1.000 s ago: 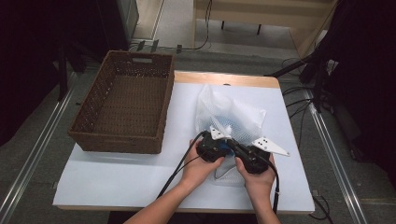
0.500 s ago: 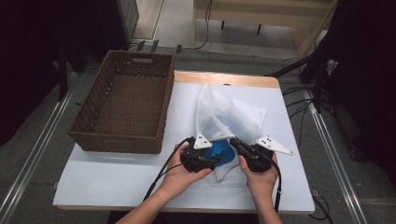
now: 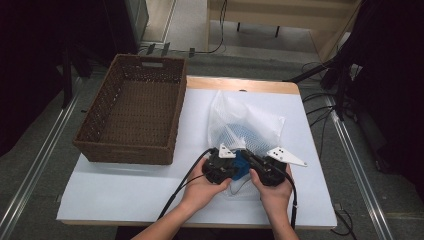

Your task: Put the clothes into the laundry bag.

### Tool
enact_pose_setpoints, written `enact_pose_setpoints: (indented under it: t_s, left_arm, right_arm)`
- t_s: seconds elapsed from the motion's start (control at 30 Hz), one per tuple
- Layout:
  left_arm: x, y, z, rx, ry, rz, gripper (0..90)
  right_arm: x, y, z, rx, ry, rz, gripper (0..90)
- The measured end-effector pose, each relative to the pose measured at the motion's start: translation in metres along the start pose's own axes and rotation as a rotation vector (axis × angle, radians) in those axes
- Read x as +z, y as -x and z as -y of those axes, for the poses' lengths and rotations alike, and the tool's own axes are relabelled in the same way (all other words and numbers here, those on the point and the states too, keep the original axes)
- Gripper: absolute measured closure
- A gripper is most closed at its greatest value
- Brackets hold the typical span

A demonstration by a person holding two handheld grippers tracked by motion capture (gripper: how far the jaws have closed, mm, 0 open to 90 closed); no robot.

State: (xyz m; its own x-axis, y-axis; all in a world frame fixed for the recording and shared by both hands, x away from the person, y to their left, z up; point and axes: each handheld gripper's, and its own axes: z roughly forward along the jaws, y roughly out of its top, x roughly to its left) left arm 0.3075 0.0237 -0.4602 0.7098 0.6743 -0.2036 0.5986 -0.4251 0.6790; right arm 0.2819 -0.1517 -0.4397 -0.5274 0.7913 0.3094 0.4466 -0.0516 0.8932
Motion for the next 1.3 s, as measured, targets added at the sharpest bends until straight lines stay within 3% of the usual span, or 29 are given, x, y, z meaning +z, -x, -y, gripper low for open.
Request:
enact_pose_setpoints:
  t_s: [0.07,0.23,0.3,0.4,0.47,0.5,0.57,0.63,0.67,0.7,0.73,0.83,0.87,1.0,1.13,1.27,1.3]
  left_arm:
    - [0.009,-0.001,-0.009,-0.029,-0.002,-0.037,85.0]
    - [0.016,-0.002,-0.019,-0.028,0.036,-0.082,85.8]
    - [0.020,-0.005,-0.024,-0.050,0.124,-0.131,86.1]
    - [0.024,-0.005,-0.026,-0.048,0.246,-0.260,86.0]
    - [0.029,-0.004,-0.027,-0.048,0.278,-0.299,85.3]
    - [0.034,-0.005,-0.028,-0.057,0.258,-0.289,82.8]
    - [0.042,-0.008,-0.026,-0.066,0.185,-0.210,71.2]
    - [0.041,-0.009,-0.024,-0.044,0.162,-0.188,60.2]
    - [0.034,-0.007,-0.018,-0.011,0.155,-0.149,55.7]
    - [0.034,-0.007,-0.018,-0.011,0.155,-0.149,53.1]
    - [0.023,-0.007,-0.013,-0.008,0.150,-0.100,50.6]
    - [0.010,-0.008,-0.007,0.005,0.145,-0.087,44.7]
    - [-0.003,-0.011,-0.004,0.003,0.149,-0.056,43.2]
    - [-0.018,-0.015,0.000,0.010,0.155,-0.037,40.4]
    - [-0.020,-0.020,0.003,-0.002,0.109,-0.029,40.8]
    - [-0.018,-0.018,0.003,-0.003,0.114,-0.007,46.6]
    - [-0.016,-0.017,0.003,0.001,0.106,-0.023,51.3]
  right_arm:
    - [-0.001,-0.001,0.000,0.008,0.000,0.001,90.0]
    - [-0.002,0.002,0.000,0.022,0.005,0.003,90.0]
    - [-0.003,0.002,-0.001,0.023,0.006,0.004,90.0]
    - [-0.003,0.002,-0.002,0.020,0.010,0.005,90.0]
    - [-0.004,0.003,-0.003,0.020,0.008,0.006,90.0]
    - [-0.004,0.003,-0.002,0.022,0.006,0.008,90.0]
    - [-0.004,0.006,-0.002,0.026,0.004,0.010,90.0]
    - [-0.004,0.007,-0.001,0.030,0.002,0.013,90.0]
    - [-0.004,0.011,0.000,0.035,0.002,0.023,90.0]
    - [-0.004,0.011,0.000,0.035,0.002,0.023,90.0]
    - [-0.005,0.014,-0.001,0.041,0.004,0.032,90.0]
    - [-0.006,0.018,-0.001,0.056,0.010,0.040,90.0]
    - [-0.006,0.019,-0.002,0.053,0.011,0.042,90.0]
    - [-0.007,0.019,-0.002,0.056,0.014,0.043,90.0]
    - [-0.006,0.017,-0.002,0.058,0.012,0.045,90.0]
    - [-0.007,0.018,-0.002,0.057,0.014,0.046,90.0]
    - [-0.008,0.018,-0.002,0.061,0.017,0.045,90.0]
